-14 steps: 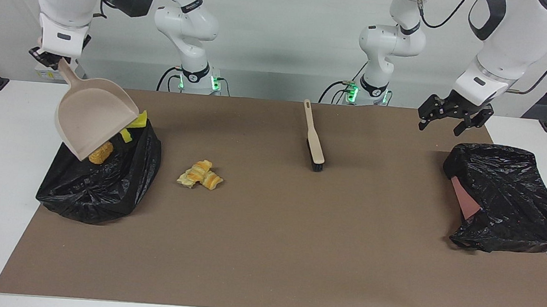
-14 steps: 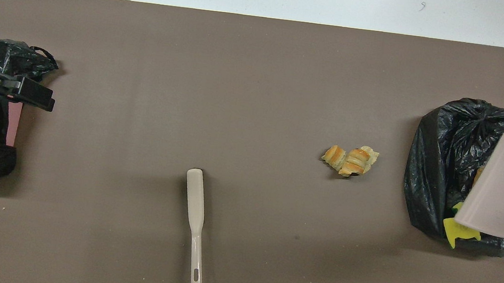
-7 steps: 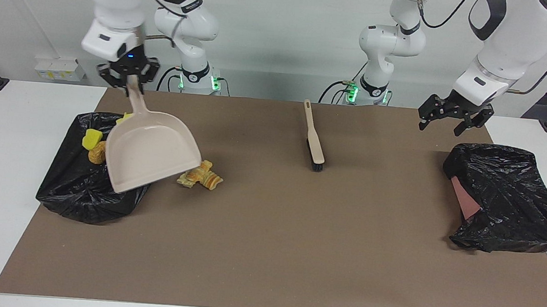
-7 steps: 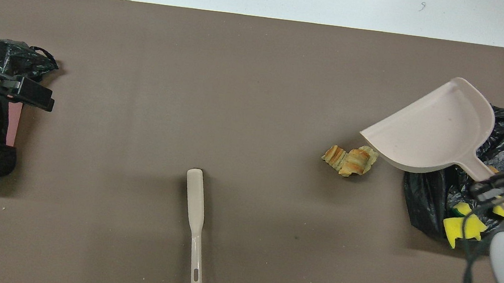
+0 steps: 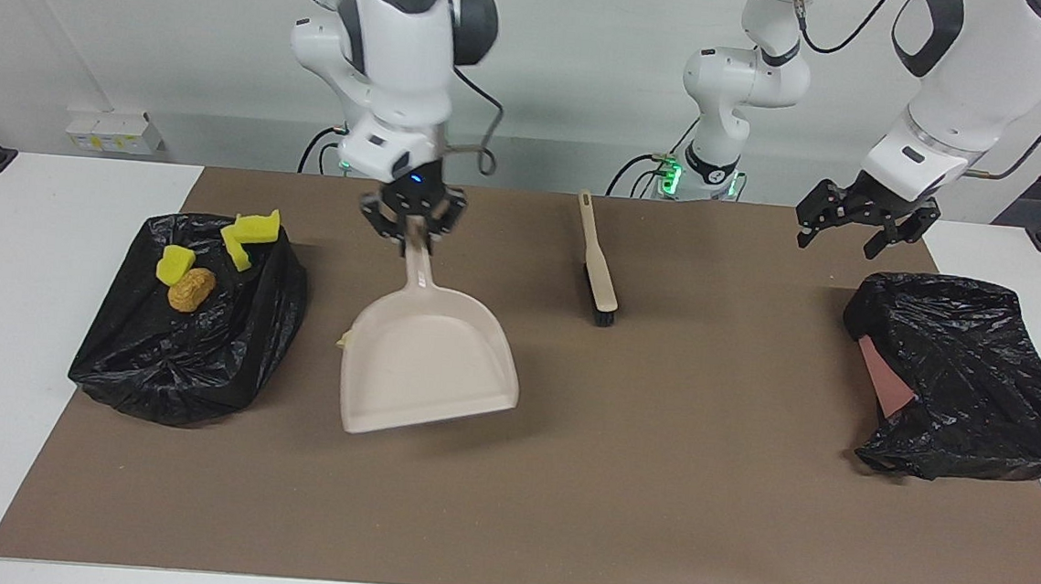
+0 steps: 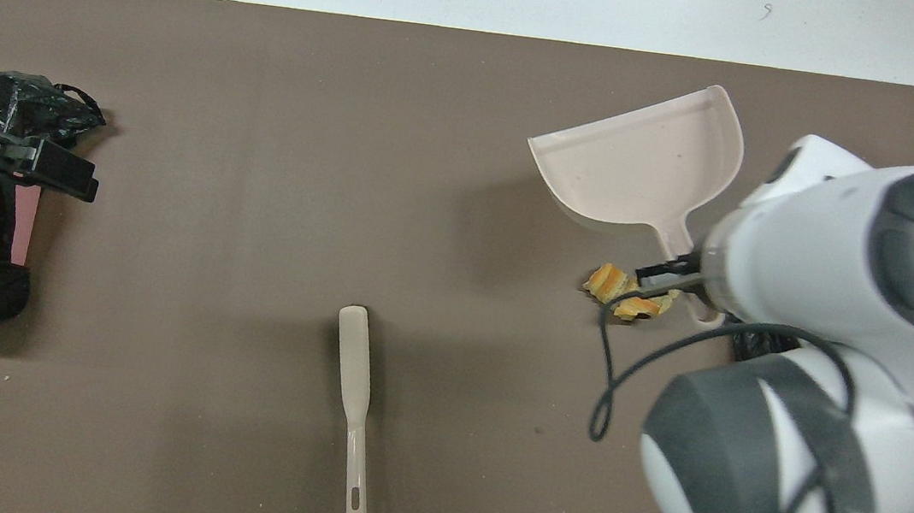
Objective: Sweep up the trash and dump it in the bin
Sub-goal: 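Bring the emptied dustpan back to the table center with the right gripper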
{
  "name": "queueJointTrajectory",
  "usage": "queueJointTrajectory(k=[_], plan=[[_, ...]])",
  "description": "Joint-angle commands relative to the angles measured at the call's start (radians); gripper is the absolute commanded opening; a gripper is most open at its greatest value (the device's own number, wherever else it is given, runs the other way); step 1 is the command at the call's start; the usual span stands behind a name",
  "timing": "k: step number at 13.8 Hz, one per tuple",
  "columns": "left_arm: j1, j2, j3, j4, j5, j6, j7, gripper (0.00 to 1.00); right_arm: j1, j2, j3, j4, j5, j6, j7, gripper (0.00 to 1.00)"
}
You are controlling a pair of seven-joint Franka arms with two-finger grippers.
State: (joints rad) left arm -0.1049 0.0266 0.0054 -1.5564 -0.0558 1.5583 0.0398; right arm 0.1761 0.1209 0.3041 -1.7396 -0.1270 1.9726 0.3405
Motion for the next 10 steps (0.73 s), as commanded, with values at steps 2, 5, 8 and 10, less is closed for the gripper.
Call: queueJointTrajectory(k=[2,5,8,10], plan=[[0.013,-0.019,-0.008,-0.019,0.014,0.0,0.014,1.0,0.161,0.268,-0.008,0.187,-0.096,0.141,0.308,0.0],[0.013,-0.019,-0.008,-0.021,0.014,0.0,0.014,1.0,0.242,0.44,-0.013,0.33,-0.132,0.211,0.405,0.0],[0.014,-0.019,-0.008,-0.021,0.014,0.0,0.014,1.0,0.26,0.505,-0.013,0.336,-0.141,0.319,0.445,0.0],[0.013,-0.019,-0.008,-0.021,0.014,0.0,0.014,1.0,0.273,0.51,-0.011,0.325,-0.151,0.318,0.446,0.04]])
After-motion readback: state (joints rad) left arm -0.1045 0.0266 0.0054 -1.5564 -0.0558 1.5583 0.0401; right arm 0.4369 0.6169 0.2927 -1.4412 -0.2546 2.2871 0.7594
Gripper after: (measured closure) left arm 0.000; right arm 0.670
